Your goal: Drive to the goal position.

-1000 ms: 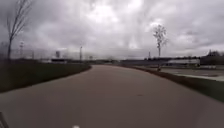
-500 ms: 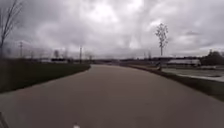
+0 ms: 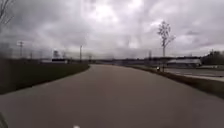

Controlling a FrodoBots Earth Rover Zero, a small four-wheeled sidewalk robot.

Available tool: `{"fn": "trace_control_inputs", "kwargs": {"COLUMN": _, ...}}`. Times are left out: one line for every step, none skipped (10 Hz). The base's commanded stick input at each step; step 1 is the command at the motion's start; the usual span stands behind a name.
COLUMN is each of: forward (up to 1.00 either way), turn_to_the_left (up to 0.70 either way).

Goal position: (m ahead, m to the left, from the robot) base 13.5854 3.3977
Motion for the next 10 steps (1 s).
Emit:
{"fn": "trace_control_inputs", "kwargs": {"forward": 1.00, "turn_to_the_left": -0.25}}
{"fn": "trace_control_inputs", "kwargs": {"forward": 1.00, "turn_to_the_left": -0.08}}
{"fn": "trace_control_inputs", "kwargs": {"forward": 1.00, "turn_to_the_left": 0.00}}
{"fn": "trace_control_inputs", "kwargs": {"forward": 1.00, "turn_to_the_left": 0.00}}
{"fn": "trace_control_inputs", "kwargs": {"forward": 1.00, "turn_to_the_left": 0.00}}
{"fn": "trace_control_inputs", "kwargs": {"forward": 1.00, "turn_to_the_left": -0.06}}
{"fn": "trace_control_inputs", "kwargs": {"forward": 1.00, "turn_to_the_left": -0.28}}
{"fn": "trace_control_inputs", "kwargs": {"forward": 1.00, "turn_to_the_left": -0.40}}
{"fn": "trace_control_inputs", "kwargs": {"forward": 1.00, "turn_to_the_left": -0.03}}
{"fn": "trace_control_inputs", "kwargs": {"forward": 1.00, "turn_to_the_left": 0.00}}
